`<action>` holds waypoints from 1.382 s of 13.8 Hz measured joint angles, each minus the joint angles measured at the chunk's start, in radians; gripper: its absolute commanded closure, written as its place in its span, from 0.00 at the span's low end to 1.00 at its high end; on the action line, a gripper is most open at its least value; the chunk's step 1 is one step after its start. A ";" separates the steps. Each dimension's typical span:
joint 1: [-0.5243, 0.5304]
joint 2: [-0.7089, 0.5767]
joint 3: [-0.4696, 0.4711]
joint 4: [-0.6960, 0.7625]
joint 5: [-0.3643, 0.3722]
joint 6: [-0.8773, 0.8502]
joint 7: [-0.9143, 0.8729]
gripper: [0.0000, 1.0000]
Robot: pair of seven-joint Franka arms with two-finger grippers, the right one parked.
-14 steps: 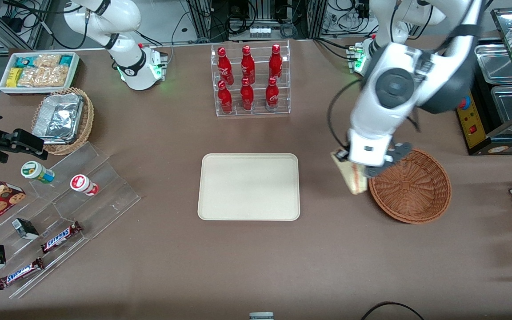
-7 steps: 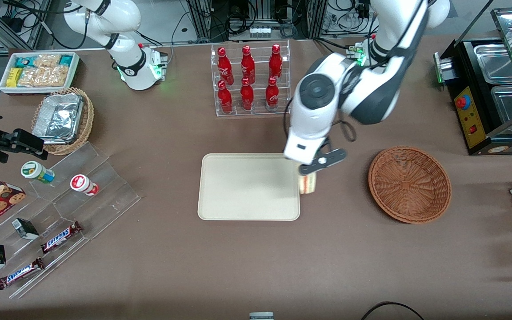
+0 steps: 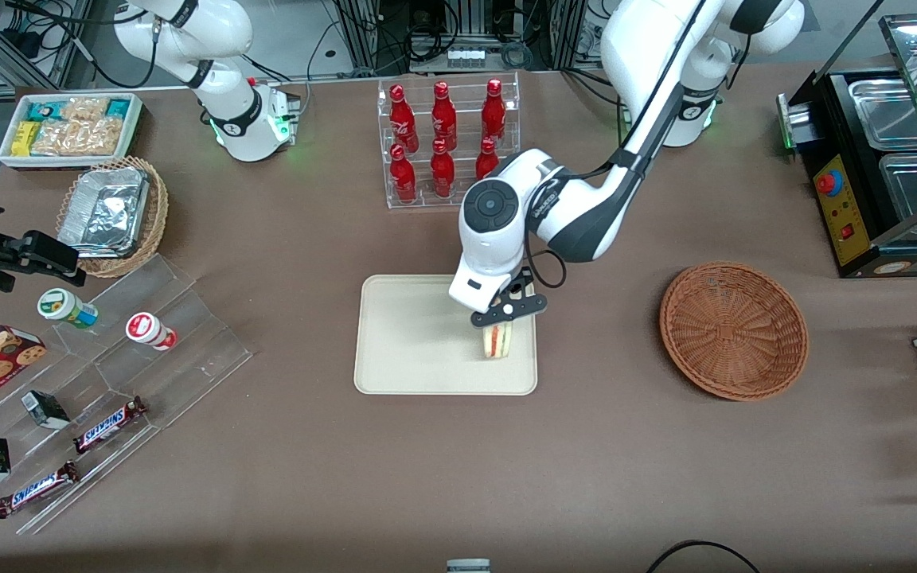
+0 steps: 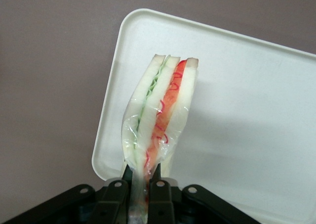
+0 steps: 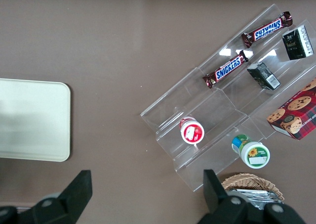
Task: Place sandwich from basket to tray
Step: 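Lower the sandwich onto the tray and open the left gripper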
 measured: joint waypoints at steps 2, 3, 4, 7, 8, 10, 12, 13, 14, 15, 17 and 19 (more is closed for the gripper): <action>0.000 0.016 0.000 0.000 0.000 0.001 0.024 0.89; 0.000 0.025 0.000 0.000 0.001 0.006 0.031 0.89; 0.000 0.035 0.000 0.000 0.004 0.019 0.035 0.89; 0.000 0.072 0.000 0.000 0.024 0.046 0.038 0.87; 0.000 0.084 0.000 0.001 0.030 0.054 0.038 0.87; 0.000 0.104 0.001 0.001 0.039 0.076 0.038 0.83; 0.000 0.115 0.002 0.003 0.044 0.092 0.038 0.18; 0.000 0.116 0.003 0.004 0.045 0.092 0.039 0.00; 0.000 0.116 0.003 0.006 0.046 0.092 0.039 0.00; 0.000 0.116 0.003 0.009 0.049 0.092 0.038 0.00; 0.000 0.112 0.003 0.023 0.050 0.091 0.035 0.00; 0.000 0.079 0.005 0.046 0.050 0.047 0.024 0.00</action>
